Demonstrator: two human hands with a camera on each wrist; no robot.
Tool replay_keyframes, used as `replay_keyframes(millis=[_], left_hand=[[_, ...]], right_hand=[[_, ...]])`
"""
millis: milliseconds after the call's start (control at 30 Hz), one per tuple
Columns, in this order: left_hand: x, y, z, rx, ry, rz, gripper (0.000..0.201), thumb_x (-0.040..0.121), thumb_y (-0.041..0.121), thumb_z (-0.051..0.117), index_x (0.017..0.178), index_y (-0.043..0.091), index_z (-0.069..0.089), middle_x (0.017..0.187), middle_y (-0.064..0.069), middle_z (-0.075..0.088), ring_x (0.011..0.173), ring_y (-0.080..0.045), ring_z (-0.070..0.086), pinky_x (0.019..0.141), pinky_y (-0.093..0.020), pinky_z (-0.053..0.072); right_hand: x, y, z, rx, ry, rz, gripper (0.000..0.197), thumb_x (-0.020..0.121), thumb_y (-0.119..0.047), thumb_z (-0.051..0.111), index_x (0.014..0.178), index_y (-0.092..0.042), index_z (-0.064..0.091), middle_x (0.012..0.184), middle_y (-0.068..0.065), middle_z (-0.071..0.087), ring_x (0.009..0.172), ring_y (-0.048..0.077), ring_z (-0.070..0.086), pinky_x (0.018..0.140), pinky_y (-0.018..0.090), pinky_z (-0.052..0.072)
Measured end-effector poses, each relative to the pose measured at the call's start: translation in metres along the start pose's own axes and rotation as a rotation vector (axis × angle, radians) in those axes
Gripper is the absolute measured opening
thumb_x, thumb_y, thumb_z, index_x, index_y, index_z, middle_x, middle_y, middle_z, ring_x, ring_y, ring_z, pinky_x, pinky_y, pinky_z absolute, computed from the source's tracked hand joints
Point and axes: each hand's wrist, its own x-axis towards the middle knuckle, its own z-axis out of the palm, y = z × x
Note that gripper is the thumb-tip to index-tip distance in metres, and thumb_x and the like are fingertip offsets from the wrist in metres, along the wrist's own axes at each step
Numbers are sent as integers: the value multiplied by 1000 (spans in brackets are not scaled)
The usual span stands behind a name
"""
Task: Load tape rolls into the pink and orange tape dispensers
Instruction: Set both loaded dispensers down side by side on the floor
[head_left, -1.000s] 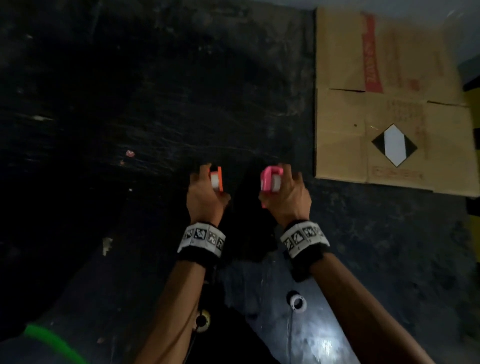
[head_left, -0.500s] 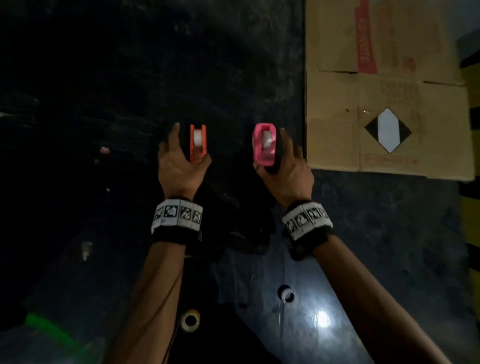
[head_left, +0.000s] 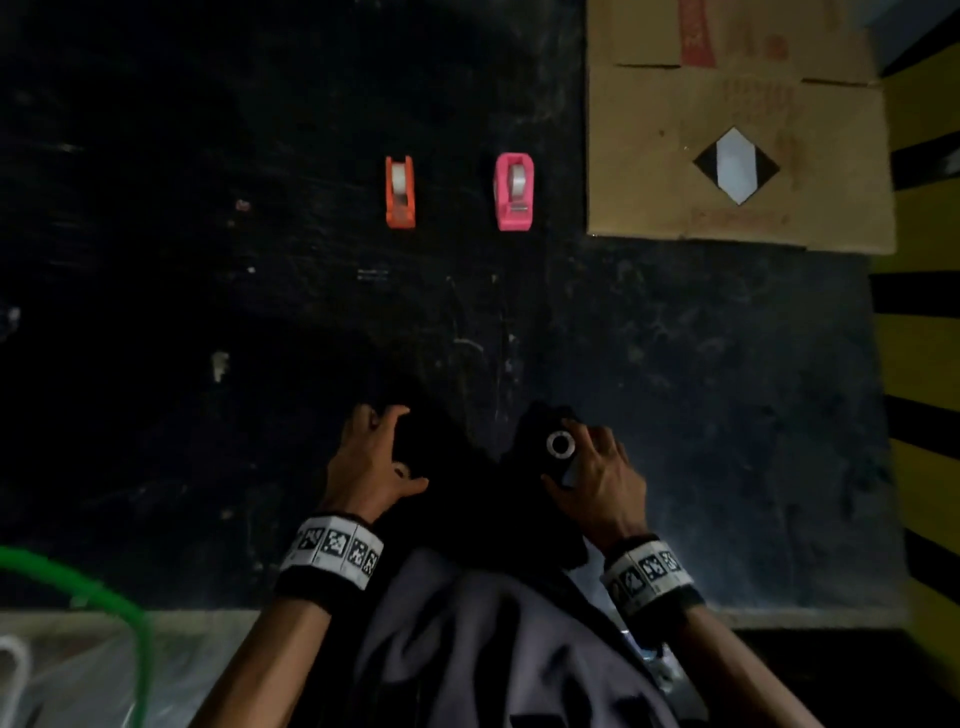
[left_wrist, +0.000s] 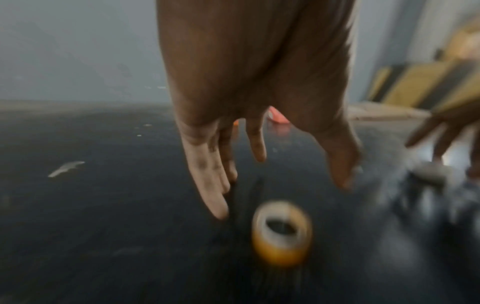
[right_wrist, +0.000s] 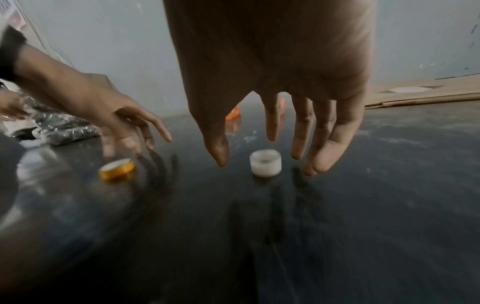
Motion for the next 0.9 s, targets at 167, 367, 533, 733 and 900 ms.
replay_keyframes(millis=[167,367,533,733,900], left_hand=[[-12,-11,15,45,35,69,82,54,21,86,126,24,47,123,-8,38,114,-28,48,81,-44,55],[-16,-14,30,22,108,119,52,64,12,78,111,19,56,116,-4,44,106,-24,50,80,-39,54],[-14,-17,27,-35,155,100,32,66,9,77,95,15,65,104,-6,57,98,-26,59,82,-37,52],[2,-17,-1,-172,283,85,36,59,4,80,92,14,69,98,-5,65,90,-24,65,82,-38,55],[29,-13,-35,-244,398,95,32,61,3,77,91,11,73,96,-9,68,85,-27,67,79,-37,55]], right_hand=[[4,-2,8,-11,20,-23,74,81,-45,73,146,-30,41,137,6,50,121,32,58,78,43,57],[12,-10,10,-50,13,-61,51,86,-28,68,133,-21,53,132,11,50,113,35,60,76,42,54],[15,-20,0,-39,11,-97,28,89,-18,62,117,-16,62,121,11,55,102,37,65,75,41,53],[27,-57,-15,-38,-23,-231,25,91,-18,62,115,-16,63,120,9,56,99,34,67,72,37,52],[49,-109,-34,-62,-35,-364,22,89,-16,61,111,-15,63,123,6,56,97,33,68,67,33,47]])
